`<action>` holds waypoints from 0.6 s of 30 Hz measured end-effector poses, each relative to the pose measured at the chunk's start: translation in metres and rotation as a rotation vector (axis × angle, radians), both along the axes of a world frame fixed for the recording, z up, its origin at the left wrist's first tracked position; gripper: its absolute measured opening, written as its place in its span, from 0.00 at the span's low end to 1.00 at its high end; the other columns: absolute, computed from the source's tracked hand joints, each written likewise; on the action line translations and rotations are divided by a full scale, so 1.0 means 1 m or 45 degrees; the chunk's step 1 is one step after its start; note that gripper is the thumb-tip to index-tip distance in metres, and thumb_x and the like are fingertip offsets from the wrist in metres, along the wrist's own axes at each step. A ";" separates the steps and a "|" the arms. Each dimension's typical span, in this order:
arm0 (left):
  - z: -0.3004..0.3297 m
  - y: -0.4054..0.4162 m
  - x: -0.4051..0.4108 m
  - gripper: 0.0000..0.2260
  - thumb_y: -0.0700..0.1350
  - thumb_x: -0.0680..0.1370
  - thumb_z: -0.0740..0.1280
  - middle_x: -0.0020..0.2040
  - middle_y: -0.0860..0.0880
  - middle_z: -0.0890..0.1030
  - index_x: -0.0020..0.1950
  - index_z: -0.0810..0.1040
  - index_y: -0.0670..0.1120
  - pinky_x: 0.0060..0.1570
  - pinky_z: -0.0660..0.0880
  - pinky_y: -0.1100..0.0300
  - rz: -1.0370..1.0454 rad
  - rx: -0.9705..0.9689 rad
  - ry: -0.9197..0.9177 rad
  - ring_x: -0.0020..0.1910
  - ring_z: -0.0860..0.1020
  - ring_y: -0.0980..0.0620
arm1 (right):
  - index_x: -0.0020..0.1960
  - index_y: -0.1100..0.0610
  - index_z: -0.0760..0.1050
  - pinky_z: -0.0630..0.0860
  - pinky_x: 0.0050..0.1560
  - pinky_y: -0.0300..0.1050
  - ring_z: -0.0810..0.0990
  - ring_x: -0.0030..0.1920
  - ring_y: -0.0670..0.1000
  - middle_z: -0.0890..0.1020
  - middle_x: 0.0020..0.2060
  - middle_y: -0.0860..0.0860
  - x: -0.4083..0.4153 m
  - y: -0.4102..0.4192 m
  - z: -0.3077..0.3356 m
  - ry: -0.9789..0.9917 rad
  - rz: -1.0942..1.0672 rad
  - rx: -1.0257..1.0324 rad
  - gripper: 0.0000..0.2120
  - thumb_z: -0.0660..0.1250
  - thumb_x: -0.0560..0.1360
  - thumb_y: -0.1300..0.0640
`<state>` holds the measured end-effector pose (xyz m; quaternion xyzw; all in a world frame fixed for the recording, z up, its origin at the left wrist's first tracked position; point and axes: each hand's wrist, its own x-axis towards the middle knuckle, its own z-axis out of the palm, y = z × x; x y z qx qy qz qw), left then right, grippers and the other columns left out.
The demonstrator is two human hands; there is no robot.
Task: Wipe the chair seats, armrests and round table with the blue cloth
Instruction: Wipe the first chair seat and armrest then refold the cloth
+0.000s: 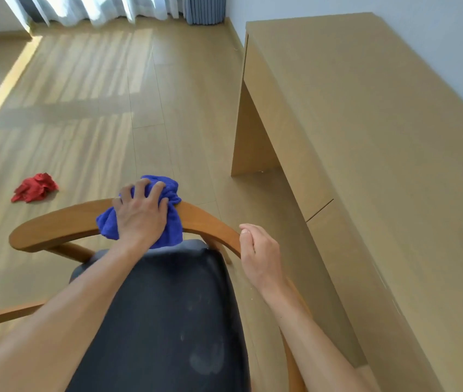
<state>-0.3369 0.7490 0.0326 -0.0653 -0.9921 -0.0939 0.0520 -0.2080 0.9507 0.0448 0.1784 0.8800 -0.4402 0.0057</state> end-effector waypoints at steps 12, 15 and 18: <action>0.012 0.114 0.092 0.17 0.50 0.78 0.62 0.64 0.54 0.75 0.67 0.73 0.50 0.65 0.62 0.56 -0.683 0.502 -0.313 0.64 0.70 0.52 | 0.68 0.59 0.71 0.58 0.67 0.34 0.65 0.70 0.47 0.71 0.69 0.51 0.022 0.000 0.021 0.190 -0.285 0.027 0.25 0.51 0.76 0.51; 0.028 0.092 0.083 0.23 0.48 0.74 0.62 0.69 0.58 0.70 0.70 0.68 0.53 0.67 0.61 0.63 -0.613 0.892 -0.656 0.68 0.65 0.60 | 0.72 0.54 0.67 0.60 0.69 0.39 0.63 0.72 0.48 0.67 0.71 0.49 0.017 -0.006 0.022 0.115 -0.133 0.096 0.27 0.51 0.76 0.46; 0.031 0.051 0.067 0.27 0.45 0.70 0.55 0.73 0.57 0.66 0.70 0.70 0.52 0.72 0.56 0.58 -0.523 0.802 -0.619 0.73 0.60 0.59 | 0.75 0.48 0.61 0.57 0.72 0.47 0.57 0.74 0.53 0.59 0.75 0.52 0.011 -0.010 0.017 -0.043 -0.025 0.348 0.29 0.56 0.77 0.39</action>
